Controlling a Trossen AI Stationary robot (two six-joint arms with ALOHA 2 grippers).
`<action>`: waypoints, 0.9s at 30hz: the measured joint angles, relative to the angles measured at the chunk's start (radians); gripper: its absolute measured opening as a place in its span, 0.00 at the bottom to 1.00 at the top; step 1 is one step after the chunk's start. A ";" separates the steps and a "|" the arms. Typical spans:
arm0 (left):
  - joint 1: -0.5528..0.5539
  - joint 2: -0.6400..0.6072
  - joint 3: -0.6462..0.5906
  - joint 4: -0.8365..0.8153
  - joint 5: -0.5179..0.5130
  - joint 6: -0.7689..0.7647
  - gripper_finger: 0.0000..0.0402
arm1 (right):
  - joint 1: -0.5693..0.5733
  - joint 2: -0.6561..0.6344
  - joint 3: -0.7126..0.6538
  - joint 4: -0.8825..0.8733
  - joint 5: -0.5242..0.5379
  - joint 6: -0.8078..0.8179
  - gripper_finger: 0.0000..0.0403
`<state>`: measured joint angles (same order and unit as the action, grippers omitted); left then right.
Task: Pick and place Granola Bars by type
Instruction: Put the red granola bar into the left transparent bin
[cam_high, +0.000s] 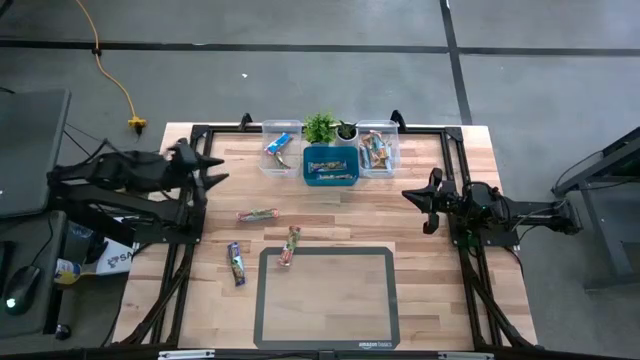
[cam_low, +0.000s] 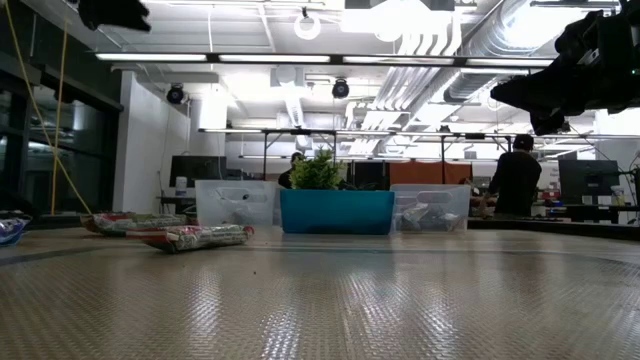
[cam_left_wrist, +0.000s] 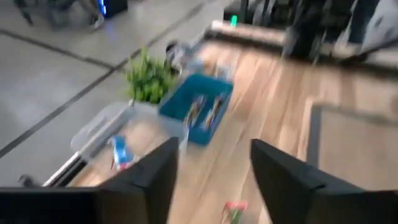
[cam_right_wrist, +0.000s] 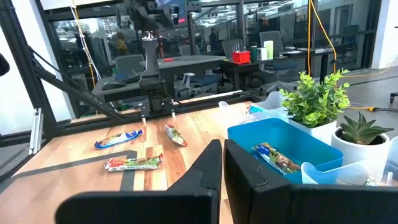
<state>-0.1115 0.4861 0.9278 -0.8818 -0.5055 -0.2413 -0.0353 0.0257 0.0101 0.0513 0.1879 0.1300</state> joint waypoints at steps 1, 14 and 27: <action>0.000 0.017 0.000 -0.023 0.000 0.000 0.52 | 0.000 0.000 0.000 0.000 0.000 0.000 0.00; 0.001 0.378 0.001 -0.139 0.272 0.073 0.65 | 0.000 0.000 0.000 0.003 0.000 0.000 0.00; 0.278 0.623 -0.052 0.012 0.595 0.254 0.65 | 0.000 0.000 0.000 0.004 0.000 0.000 0.00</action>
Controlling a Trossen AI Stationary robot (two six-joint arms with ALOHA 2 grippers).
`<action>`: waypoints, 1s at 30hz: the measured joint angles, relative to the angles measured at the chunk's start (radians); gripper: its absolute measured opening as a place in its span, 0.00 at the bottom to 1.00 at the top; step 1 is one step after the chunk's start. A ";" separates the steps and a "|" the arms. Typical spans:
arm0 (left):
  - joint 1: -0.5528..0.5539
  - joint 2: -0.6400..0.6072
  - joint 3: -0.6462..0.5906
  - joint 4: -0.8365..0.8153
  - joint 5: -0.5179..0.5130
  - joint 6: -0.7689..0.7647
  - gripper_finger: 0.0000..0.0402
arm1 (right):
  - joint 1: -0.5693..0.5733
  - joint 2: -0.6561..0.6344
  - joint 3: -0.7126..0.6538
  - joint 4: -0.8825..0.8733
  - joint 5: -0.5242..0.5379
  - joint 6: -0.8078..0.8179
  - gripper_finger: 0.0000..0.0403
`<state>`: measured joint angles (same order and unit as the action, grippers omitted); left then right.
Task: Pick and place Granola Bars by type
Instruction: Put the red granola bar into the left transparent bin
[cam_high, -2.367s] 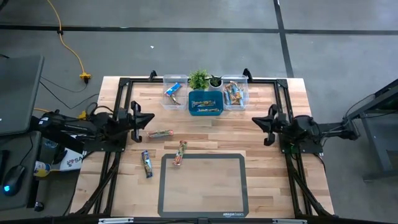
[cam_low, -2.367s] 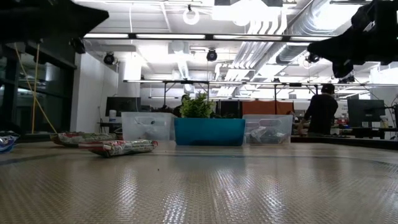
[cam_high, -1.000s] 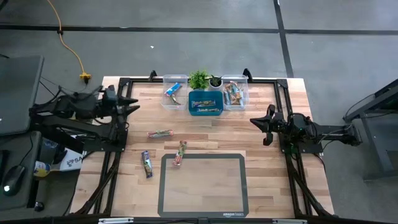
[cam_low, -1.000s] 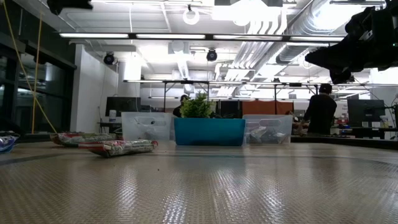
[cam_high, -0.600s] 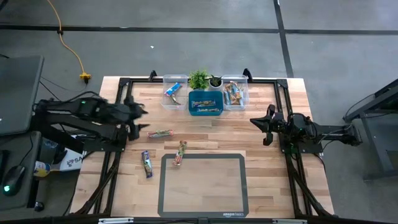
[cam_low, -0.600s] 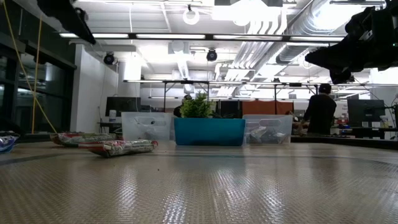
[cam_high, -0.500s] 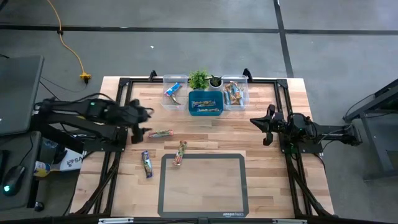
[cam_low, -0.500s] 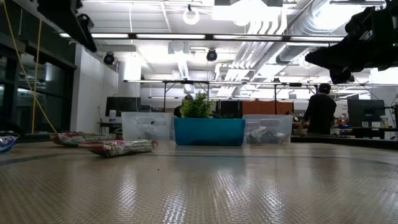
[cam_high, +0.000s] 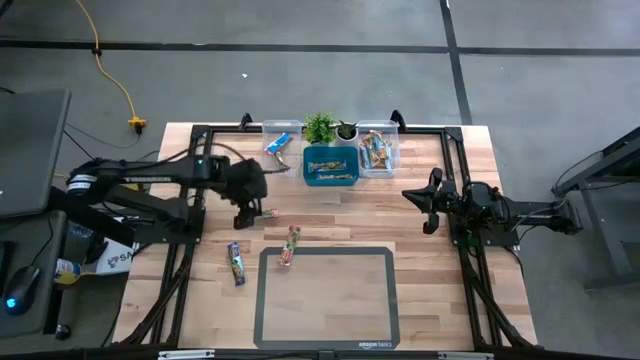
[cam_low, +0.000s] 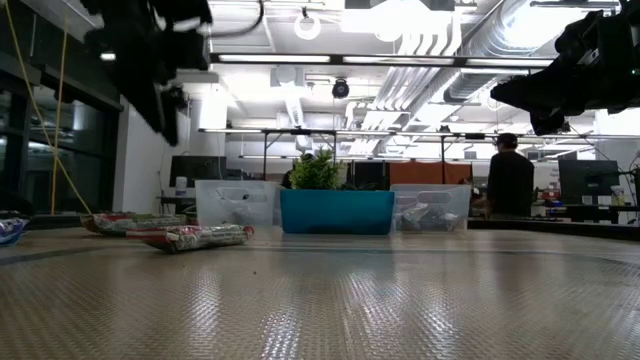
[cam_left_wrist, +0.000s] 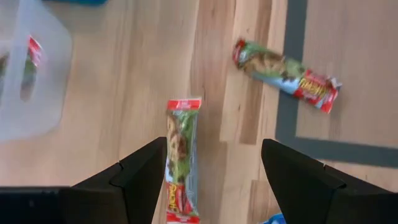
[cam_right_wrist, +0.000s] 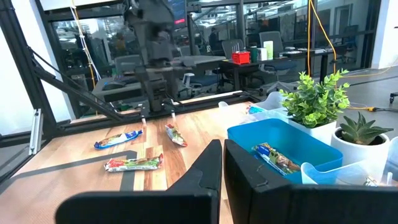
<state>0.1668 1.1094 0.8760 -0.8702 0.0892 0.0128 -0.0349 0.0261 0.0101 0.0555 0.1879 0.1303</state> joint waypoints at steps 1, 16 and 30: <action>0.029 0.004 -0.013 -0.001 0.027 0.023 0.65 | 0.000 0.000 0.000 0.000 0.000 0.000 0.00; 0.193 0.120 -0.192 0.130 0.119 0.194 0.65 | 0.000 0.000 0.000 0.006 0.000 0.000 0.00; 0.077 0.310 -0.202 0.233 -0.024 0.216 0.65 | 0.000 0.000 0.000 0.007 0.000 0.000 0.00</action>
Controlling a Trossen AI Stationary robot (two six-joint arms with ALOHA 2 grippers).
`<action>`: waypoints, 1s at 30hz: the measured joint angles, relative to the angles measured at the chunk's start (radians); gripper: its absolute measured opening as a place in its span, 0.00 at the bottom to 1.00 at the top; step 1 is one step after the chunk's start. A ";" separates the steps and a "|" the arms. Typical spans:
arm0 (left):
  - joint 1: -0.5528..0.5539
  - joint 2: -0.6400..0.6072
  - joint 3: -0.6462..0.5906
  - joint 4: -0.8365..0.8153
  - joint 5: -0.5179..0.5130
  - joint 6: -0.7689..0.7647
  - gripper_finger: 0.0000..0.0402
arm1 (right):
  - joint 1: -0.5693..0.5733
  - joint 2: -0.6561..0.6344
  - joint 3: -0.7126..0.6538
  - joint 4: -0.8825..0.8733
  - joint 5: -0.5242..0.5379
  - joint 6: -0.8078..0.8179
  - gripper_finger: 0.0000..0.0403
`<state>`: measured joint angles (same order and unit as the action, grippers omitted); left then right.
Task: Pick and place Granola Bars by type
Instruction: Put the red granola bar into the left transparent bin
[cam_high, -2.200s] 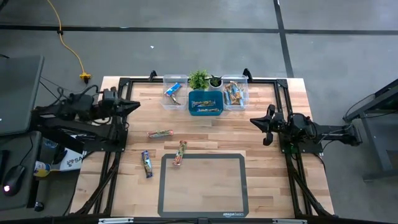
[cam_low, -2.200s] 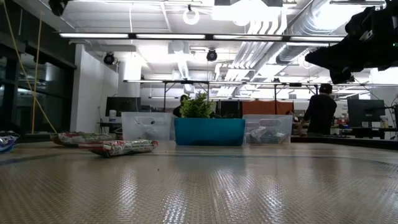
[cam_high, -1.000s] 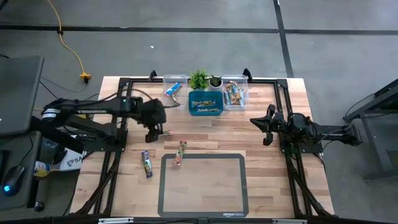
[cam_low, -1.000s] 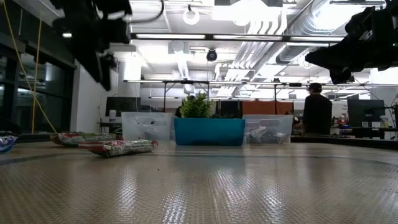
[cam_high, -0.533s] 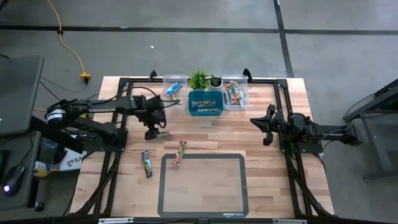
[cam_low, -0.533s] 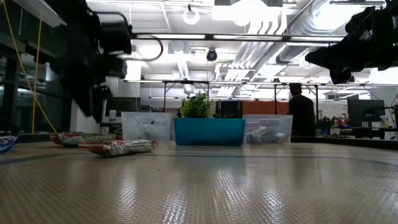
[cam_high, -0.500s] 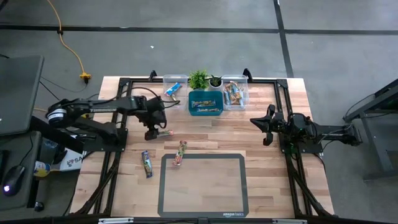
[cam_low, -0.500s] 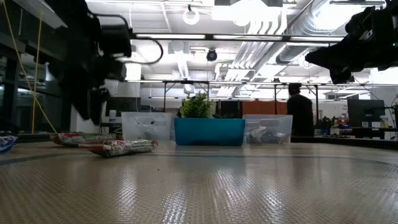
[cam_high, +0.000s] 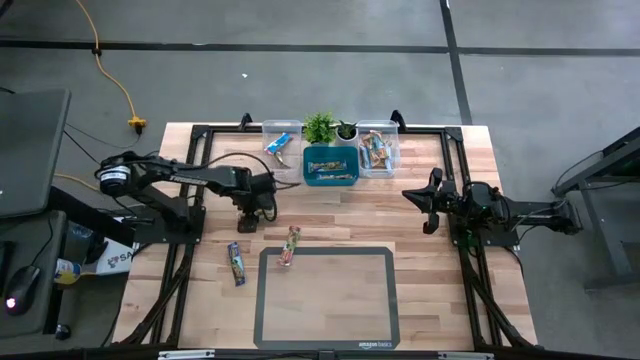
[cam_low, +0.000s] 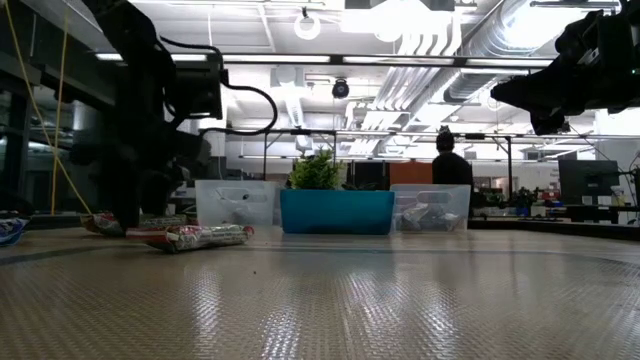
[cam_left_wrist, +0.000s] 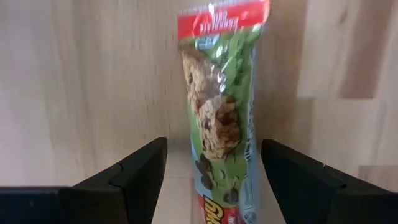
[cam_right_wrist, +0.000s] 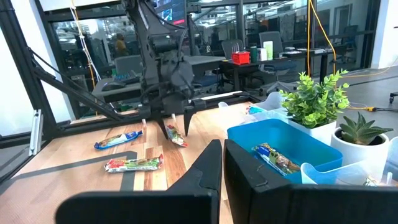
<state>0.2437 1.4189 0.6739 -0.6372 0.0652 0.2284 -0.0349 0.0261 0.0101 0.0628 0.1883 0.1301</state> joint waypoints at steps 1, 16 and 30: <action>-0.010 0.012 0.000 0.001 -0.017 -0.001 0.65 | 0.000 0.000 0.000 0.000 0.000 0.000 0.00; -0.035 0.054 0.002 0.022 -0.077 -0.098 0.48 | 0.000 0.000 0.000 0.001 0.000 0.000 0.00; -0.034 0.013 -0.002 0.013 -0.034 -0.180 0.26 | 0.000 0.000 0.000 0.001 0.000 0.000 0.00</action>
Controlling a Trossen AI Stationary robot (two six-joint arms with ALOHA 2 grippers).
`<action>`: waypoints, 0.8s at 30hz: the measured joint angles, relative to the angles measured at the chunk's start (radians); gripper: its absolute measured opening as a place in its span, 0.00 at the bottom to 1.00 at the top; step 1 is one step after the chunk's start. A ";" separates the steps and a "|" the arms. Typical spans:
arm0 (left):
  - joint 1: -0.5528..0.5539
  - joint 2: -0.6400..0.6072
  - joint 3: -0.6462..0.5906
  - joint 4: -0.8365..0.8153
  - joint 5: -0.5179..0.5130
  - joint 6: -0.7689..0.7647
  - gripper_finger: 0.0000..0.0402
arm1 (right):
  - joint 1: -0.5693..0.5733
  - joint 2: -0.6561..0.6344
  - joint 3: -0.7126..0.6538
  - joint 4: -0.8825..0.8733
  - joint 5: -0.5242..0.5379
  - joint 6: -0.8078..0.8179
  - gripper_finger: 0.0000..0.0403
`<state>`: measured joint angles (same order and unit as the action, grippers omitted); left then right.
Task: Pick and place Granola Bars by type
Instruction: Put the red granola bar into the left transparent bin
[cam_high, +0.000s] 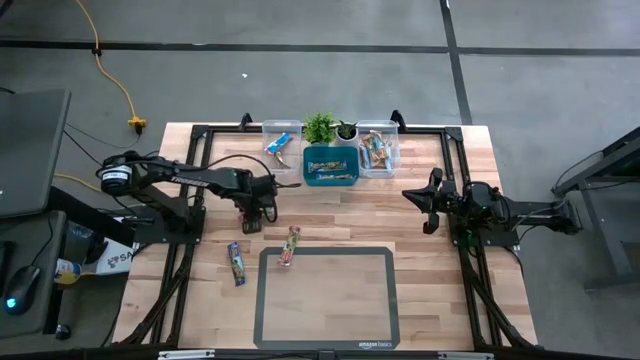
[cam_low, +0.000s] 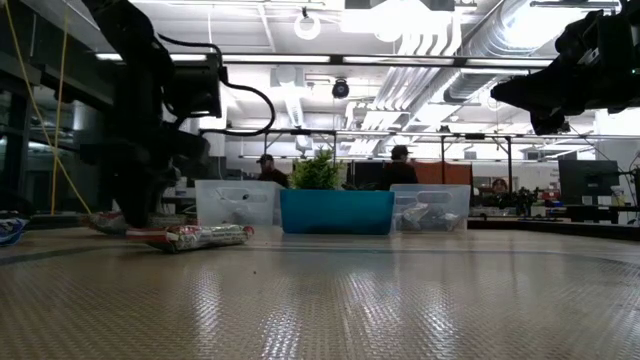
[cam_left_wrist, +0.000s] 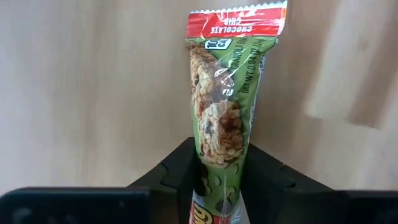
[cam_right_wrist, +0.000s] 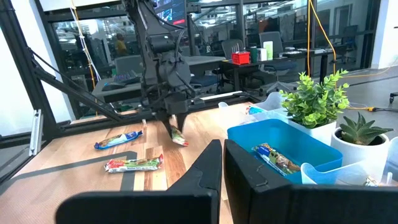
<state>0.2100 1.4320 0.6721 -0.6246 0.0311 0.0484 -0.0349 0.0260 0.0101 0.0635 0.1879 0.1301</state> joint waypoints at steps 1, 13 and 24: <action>0.000 -0.011 -0.002 -0.015 0.014 -0.002 0.25 | 0.000 0.000 0.000 0.000 0.000 0.000 0.00; -0.001 -0.156 0.028 -0.104 0.119 -0.080 0.13 | 0.000 0.000 0.000 0.000 0.000 0.000 0.00; 0.000 -0.205 0.314 -0.103 -0.087 -0.322 0.13 | 0.000 0.000 0.000 0.000 0.000 0.000 0.00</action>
<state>0.2100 1.2266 0.9859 -0.7276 -0.0559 -0.2741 -0.0349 0.0257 0.0101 0.0635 0.1877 0.1303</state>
